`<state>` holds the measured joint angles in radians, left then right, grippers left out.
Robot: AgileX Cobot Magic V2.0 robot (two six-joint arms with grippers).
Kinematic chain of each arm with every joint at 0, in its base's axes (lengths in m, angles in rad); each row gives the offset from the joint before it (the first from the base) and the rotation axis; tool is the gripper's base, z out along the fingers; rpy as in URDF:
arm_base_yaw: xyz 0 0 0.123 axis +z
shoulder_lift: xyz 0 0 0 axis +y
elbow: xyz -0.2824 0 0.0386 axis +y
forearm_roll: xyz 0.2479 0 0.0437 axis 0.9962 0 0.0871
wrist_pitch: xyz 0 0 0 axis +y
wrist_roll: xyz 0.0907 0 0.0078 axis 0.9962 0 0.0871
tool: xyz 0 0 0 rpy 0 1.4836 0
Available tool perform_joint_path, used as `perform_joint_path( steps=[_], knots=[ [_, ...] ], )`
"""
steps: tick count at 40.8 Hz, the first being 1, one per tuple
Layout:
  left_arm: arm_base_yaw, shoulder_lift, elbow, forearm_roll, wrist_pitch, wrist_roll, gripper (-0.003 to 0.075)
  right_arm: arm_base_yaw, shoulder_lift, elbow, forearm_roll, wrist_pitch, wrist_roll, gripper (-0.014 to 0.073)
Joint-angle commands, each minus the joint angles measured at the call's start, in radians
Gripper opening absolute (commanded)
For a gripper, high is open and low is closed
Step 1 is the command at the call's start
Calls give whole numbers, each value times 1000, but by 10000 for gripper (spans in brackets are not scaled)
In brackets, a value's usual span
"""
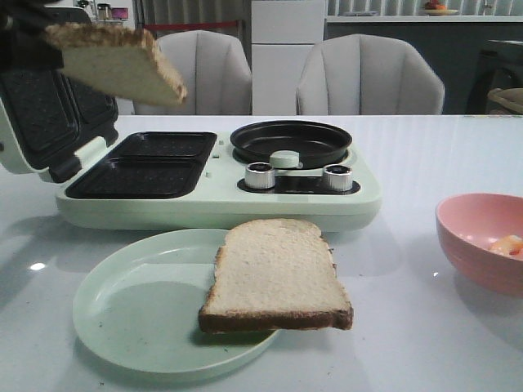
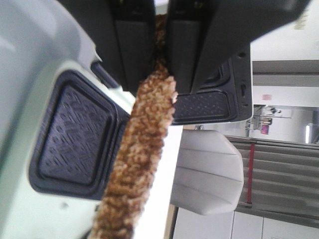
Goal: Make breakfast with bread and shrimp
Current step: 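Lower the bread slice onto the farther waffle plate and release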
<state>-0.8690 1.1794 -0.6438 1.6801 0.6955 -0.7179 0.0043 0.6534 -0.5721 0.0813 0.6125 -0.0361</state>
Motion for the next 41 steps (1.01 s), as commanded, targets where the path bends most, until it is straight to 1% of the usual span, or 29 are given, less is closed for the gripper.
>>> perform_joint_path(
  steps=[1,4,8,19,30,35,41],
  knots=[
    [77,-10,-91,60,-113,-17,101,-5,2,-28,-9,-80,0,601],
    [136,11,-132,60,-200,-17,101,-5,2,-28,-9,-80,0,601],
    [208,67,-197,62,-257,-17,101,-5,2,-28,-9,-80,0,601],
    [310,340,-430,65,-255,0,101,-5,2,-28,-9,-80,0,601],
    [385,628,-723,65,-232,0,101,-5,2,-28,-9,-80,0,601],
    [418,728,-802,65,-239,0,101,-5,2,-28,-9,-80,0,601],
    [432,801,-807,65,-246,0,101,-5,2,-28,-9,-80,0,601]
  ],
)
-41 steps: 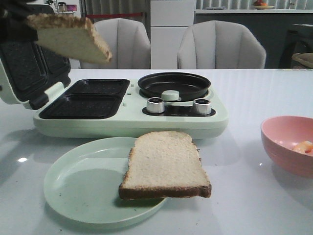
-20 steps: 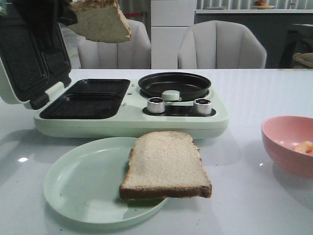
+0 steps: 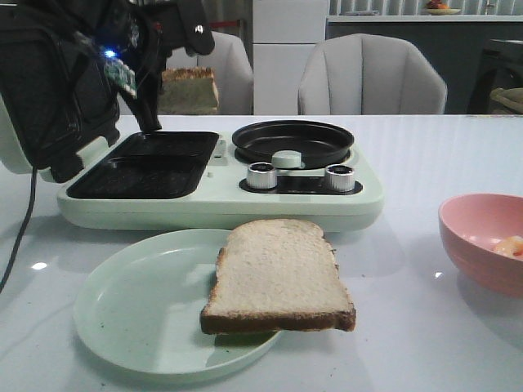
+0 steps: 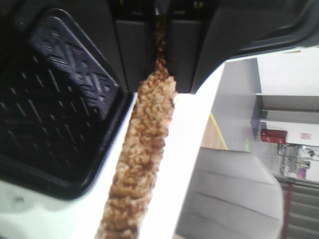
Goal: Make breakfast with bread and shrimp
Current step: 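Lower the bread slice onto the farther waffle plate and release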
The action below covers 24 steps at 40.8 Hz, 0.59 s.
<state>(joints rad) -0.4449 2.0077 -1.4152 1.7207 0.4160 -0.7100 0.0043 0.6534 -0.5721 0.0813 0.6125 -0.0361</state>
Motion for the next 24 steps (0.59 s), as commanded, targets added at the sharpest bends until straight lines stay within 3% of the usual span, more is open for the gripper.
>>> perform_joint_path(
  steps=[1,15,19,24],
  knots=[
    [8,-16,-34,24,33,-8,101,-5,2,-28,-9,-80,0,601],
    [1,9,14,24,4,-8,117,-5,2,-28,-9,-80,0,601],
    [-1,9,14,24,-1,-8,221,-5,2,-28,-9,-80,0,601],
    [-3,9,14,24,30,-8,430,-5,2,-28,-9,-80,0,601]
  ],
)
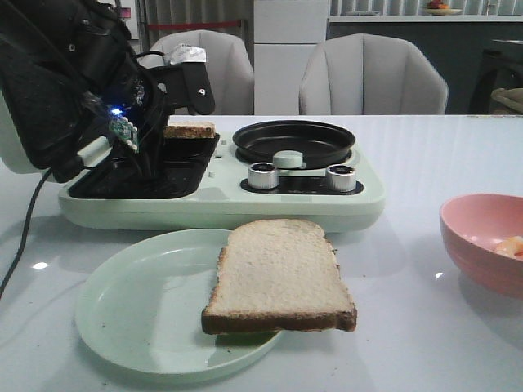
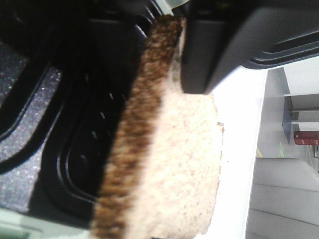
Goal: Make breakfast with bread and shrimp
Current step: 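Lower the bread slice onto the farther waffle plate and release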
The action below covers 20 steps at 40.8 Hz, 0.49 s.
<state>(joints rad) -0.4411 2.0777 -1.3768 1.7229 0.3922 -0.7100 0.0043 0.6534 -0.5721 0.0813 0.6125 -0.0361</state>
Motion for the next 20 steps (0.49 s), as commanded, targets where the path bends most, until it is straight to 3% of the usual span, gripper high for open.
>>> perform_joint_path(
  steps=[1,11,20],
  knots=[
    [-7,-61,-25,22,61,-8,459,-5,2,-28,-9,-80,0,601],
    [-50,-70,-22,22,194,-12,475,-5,2,-28,-9,-80,0,601],
    [-102,-164,72,22,151,-8,403,-5,2,-28,-9,-80,0,601]
  ],
)
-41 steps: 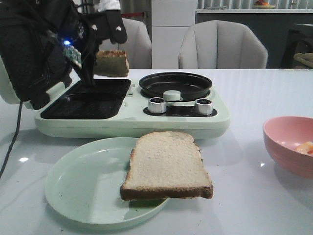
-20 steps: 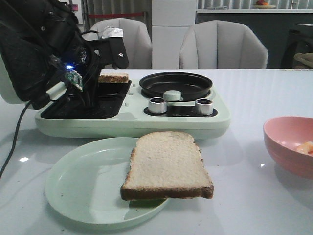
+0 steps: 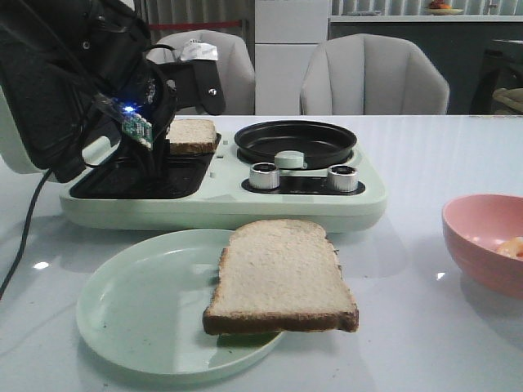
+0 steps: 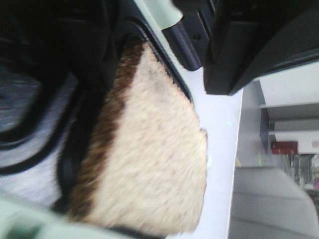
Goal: Make breakfast with bread and shrimp
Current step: 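Lower the bread slice onto the farther waffle plate and release, then move the right gripper toward the remaining bread slice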
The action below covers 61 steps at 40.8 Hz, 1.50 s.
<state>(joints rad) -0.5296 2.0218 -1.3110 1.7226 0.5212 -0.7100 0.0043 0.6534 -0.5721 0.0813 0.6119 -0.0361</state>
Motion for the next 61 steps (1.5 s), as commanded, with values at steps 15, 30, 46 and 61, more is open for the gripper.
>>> perform_joint_path(
  steps=[15,30,46,61],
  knots=[
    [-20,-510,317,-444,-101,62,402,-5,2,-28,-9,-80,0,601],
    [-57,-943,446,-1299,144,621,402,-5,2,-28,-9,-80,0,601],
    [-137,-1186,466,-1673,164,672,402,-5,2,-28,-9,-80,0,601],
    [-137,-1182,466,-1739,167,672,402,-5,2,-28,-9,-80,0,601]
  ],
)
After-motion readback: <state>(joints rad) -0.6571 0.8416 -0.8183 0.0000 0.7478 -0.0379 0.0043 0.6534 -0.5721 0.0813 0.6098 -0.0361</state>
